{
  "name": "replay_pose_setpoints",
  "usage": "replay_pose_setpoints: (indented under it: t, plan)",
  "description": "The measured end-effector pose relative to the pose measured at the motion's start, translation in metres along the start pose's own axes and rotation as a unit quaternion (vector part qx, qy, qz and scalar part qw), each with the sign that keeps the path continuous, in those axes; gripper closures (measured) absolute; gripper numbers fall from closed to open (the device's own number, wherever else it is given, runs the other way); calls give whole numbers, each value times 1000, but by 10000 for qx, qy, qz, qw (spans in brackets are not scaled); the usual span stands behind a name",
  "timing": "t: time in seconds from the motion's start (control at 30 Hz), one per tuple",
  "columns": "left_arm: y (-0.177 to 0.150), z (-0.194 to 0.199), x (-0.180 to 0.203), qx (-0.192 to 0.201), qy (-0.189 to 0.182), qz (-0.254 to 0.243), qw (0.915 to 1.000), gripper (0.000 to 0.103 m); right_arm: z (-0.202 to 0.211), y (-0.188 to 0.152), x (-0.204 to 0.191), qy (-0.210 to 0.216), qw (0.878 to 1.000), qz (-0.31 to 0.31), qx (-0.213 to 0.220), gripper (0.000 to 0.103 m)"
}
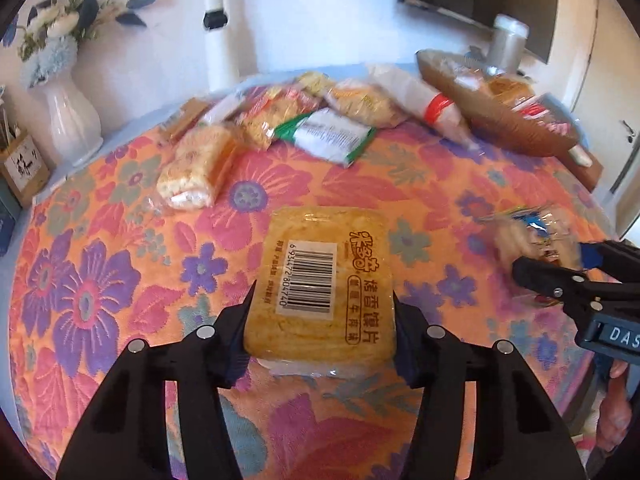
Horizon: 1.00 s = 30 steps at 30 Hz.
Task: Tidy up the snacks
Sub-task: 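Carry the cake and cartoon bag over the glass bowl with both tools, then open both tools to drop the cake and bag into the bowl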
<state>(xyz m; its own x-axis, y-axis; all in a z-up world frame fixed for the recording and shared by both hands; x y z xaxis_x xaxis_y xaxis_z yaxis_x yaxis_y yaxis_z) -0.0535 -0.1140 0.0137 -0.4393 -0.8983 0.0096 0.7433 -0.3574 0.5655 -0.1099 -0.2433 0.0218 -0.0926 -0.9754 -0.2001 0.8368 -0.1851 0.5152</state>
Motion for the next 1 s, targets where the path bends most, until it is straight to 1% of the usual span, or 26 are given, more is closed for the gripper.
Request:
replay_pose_setpoints:
  t: [0.03, 0.1, 0.17, 0.2, 0.27, 0.33, 0.4, 0.43, 0.5, 0.53, 0.6, 0.73, 0.77, 0.8, 0.83, 0.87, 0.9, 0.93, 1.0]
  plan:
    - [3, 10, 3, 54, -172, 14, 9998, 49, 4, 1, 2, 177, 9998, -41, 13, 41]
    - [10, 24, 8, 166, -337, -15, 9993, 49, 16, 4, 9, 505, 9986, -98, 134, 42]
    - [26, 41, 17, 313, -511, -101, 9982, 49, 28, 9, 18, 680, 9972, -175, 241, 42]
    - [34, 47, 21, 369, -601, -141, 9974, 49, 38, 13, 27, 846, 9955, -276, 337, 42]
    - [59, 55, 34, 471, -824, -280, 9951, 49, 54, 20, 41, 1057, 9922, -424, 515, 42]
    - [82, 55, 47, 520, -899, -379, 9939, 49, 74, 33, 62, 1127, 9888, -628, 756, 42]
    - [108, 48, 63, 576, -995, -484, 9922, 49, 90, 50, 85, 1046, 9859, -838, 1002, 42]
    - [123, 40, 73, 580, -1105, -505, 9909, 49, 94, 59, 96, 967, 9847, -939, 1103, 42]
    - [147, 23, 87, 515, -1273, -471, 9894, 49, 101, 83, 120, 726, 9819, -1189, 1284, 42]
    - [161, 11, 95, 470, -1347, -425, 9889, 49, 103, 90, 128, 670, 9811, -1243, 1324, 42]
    - [178, -5, 108, 454, -1362, -405, 9888, 49, 104, 114, 146, 532, 9790, -1393, 1391, 42]
    - [208, -30, 135, 586, -1346, -609, 9873, 48, 94, 161, 165, 302, 9776, -1487, 1461, 42]
    - [215, -36, 140, 641, -1330, -639, 9870, 45, 91, 170, 166, 267, 9777, -1472, 1473, 41]
    - [220, -41, 143, 738, -1181, -655, 9881, 30, 84, 183, 167, 211, 9797, -1377, 1440, 40]
    - [222, -42, 143, 839, -941, -656, 9898, 22, 80, 190, 169, 93, 9813, -1317, 1404, 39]
    - [223, -40, 141, 916, -837, -649, 9902, 22, 75, 196, 168, -56, 9821, -1267, 1389, 37]
    - [223, -38, 138, 906, -909, -639, 9897, 22, 75, 197, 168, -180, 9823, -1197, 1432, 31]
    - [219, -32, 130, 892, -1045, -613, 9886, 22, 77, 194, 168, -186, 9819, -1152, 1494, 28]
    - [209, -17, 113, 1033, -968, -579, 9882, 20, 86, 184, 170, -101, 9798, -1109, 1660, 19]
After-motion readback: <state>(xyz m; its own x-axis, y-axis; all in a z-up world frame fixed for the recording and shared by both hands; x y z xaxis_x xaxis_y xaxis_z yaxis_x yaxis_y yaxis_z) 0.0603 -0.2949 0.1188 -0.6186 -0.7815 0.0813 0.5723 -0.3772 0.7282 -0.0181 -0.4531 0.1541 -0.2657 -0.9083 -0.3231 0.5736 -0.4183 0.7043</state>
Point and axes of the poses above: each gripper's, at about its wrist camera, not at the fingertips, and z roughly against the way its jaws point, x to its right, y to its top, the point moved 1 cm from there along -z, roughly the way its jaws point, and after that the axes turned 5 degrees about -x, right-handed, at the moved point
